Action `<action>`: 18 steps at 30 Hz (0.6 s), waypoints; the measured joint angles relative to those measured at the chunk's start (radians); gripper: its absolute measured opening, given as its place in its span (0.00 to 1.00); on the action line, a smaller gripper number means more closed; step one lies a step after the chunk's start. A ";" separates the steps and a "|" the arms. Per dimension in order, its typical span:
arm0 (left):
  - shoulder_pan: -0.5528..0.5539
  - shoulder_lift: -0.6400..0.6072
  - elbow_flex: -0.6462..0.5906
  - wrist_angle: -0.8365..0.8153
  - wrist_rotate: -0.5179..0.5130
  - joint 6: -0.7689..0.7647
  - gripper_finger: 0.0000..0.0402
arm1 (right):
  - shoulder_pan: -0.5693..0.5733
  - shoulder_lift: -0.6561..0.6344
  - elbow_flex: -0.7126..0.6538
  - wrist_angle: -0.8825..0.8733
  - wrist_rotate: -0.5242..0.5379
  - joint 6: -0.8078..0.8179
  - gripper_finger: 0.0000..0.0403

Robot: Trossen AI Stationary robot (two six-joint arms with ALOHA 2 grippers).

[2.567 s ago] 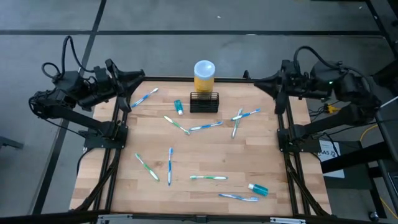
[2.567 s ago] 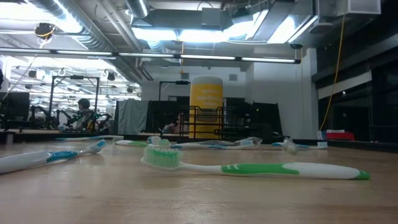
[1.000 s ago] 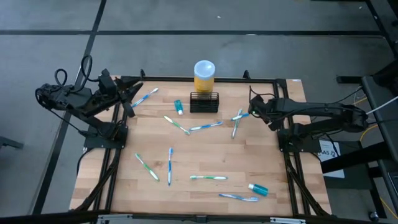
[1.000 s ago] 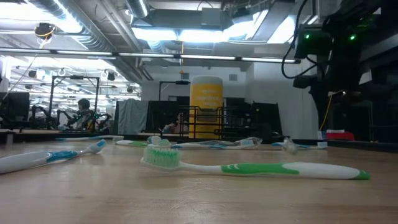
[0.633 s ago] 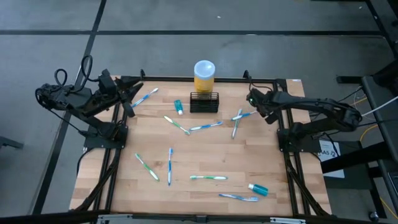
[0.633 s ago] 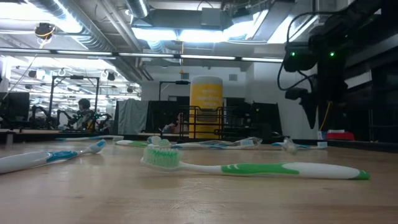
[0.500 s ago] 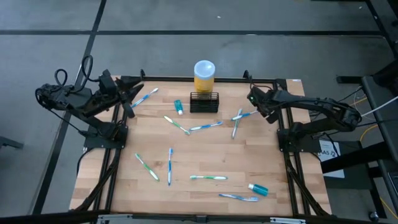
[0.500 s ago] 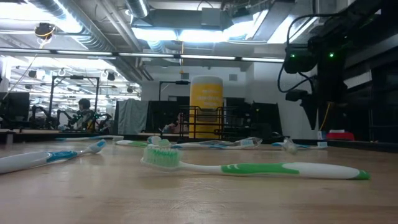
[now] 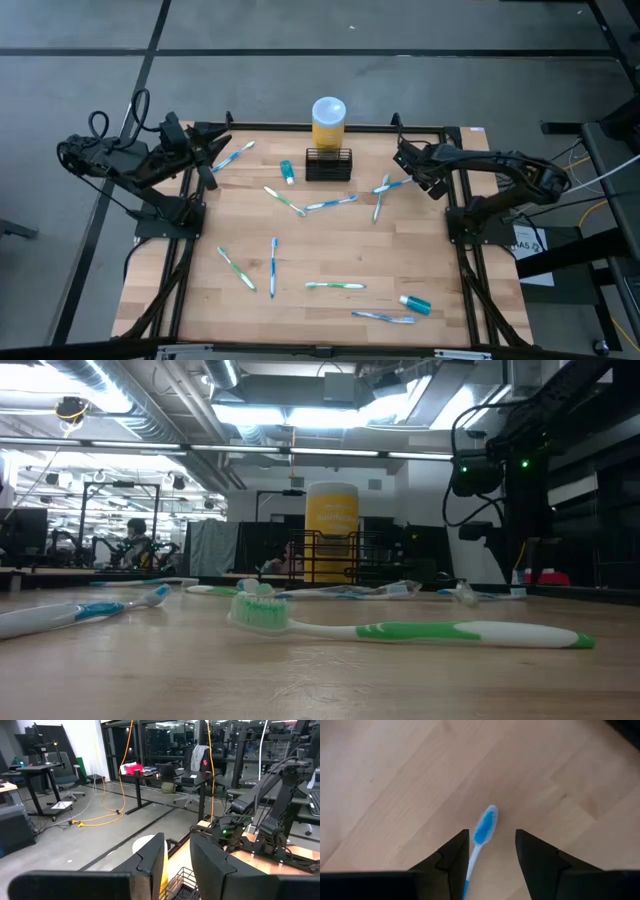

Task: Pick & Place toothbrushing station
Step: Put the blue toothbrush in the wire organizer

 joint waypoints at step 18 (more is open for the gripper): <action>0.000 0.000 0.000 0.003 0.001 -0.013 0.22 | -0.013 0.074 -0.028 0.064 0.044 -0.044 0.40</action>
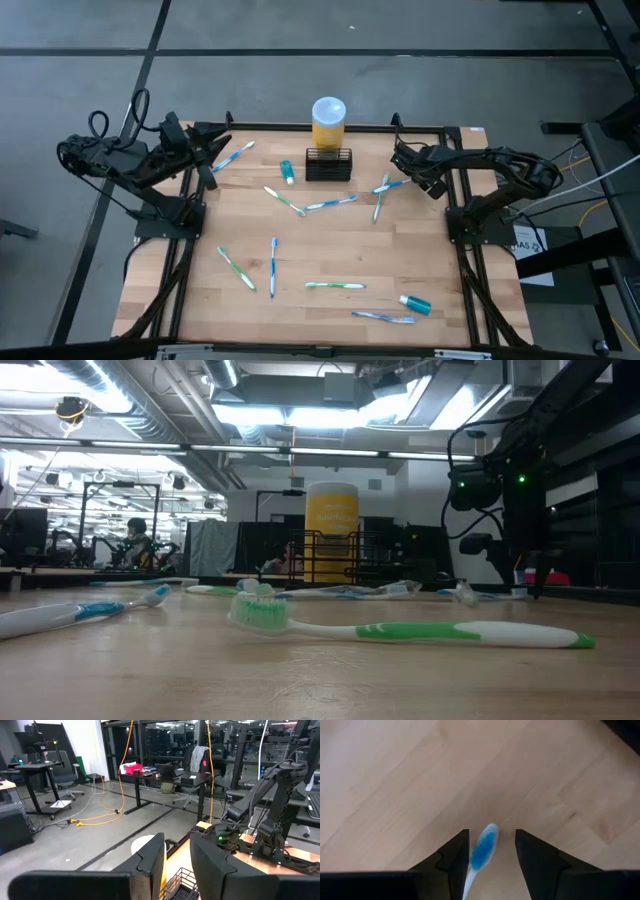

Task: Pick & Place toothbrushing station
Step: Put the blue toothbrush in the wire organizer

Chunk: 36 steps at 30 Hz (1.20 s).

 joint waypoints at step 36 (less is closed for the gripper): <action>0.000 0.000 0.000 0.032 -0.023 0.024 0.22 | 0.232 -0.131 -0.016 0.178 0.286 -0.049 0.00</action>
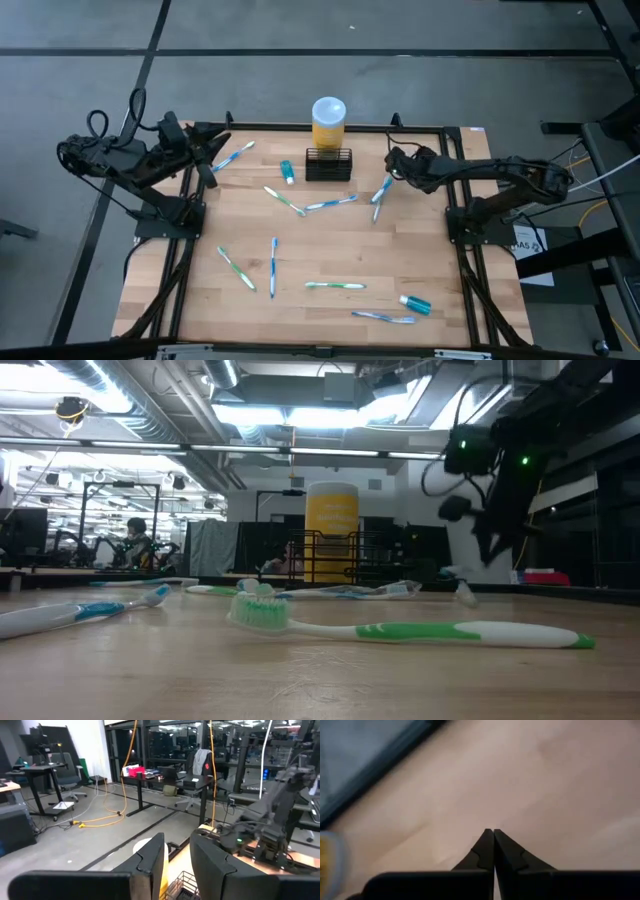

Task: Pick & Place toothbrushing station
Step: Put the blue toothbrush in the wire organizer

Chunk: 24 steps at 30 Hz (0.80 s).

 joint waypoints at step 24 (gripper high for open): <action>0.002 0.000 0.000 0.032 0.168 0.040 0.22 | 0.332 -0.244 0.002 1.131 -0.052 -1.307 0.00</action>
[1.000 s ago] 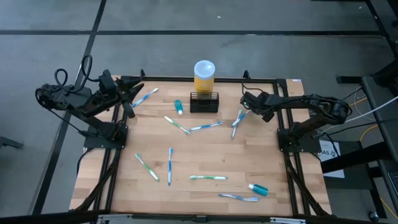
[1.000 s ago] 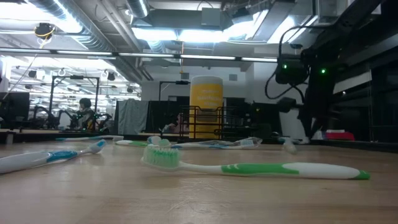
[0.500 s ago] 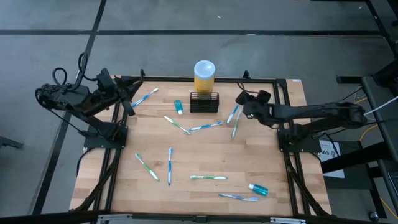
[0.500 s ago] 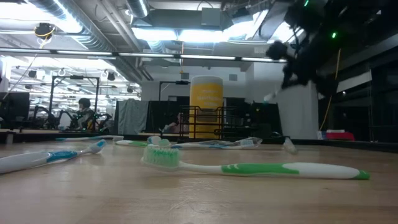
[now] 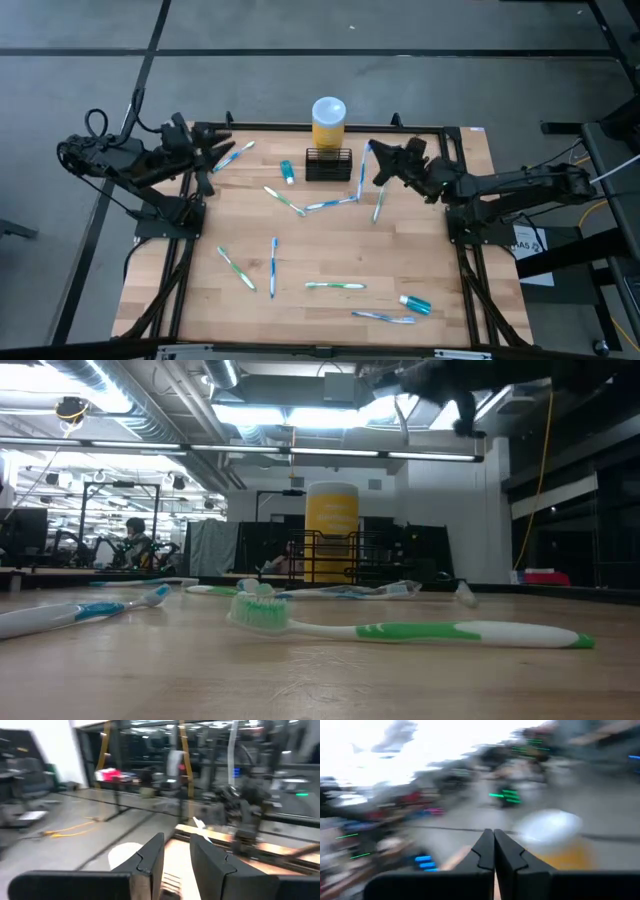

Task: Pick & Place toothbrushing station
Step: Put the blue toothbrush in the wire organizer

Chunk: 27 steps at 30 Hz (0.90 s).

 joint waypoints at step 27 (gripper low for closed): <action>-0.094 0.136 0.000 -0.001 -0.074 -0.182 0.22 | -0.357 0.549 0.426 0.392 -1.084 -0.226 0.00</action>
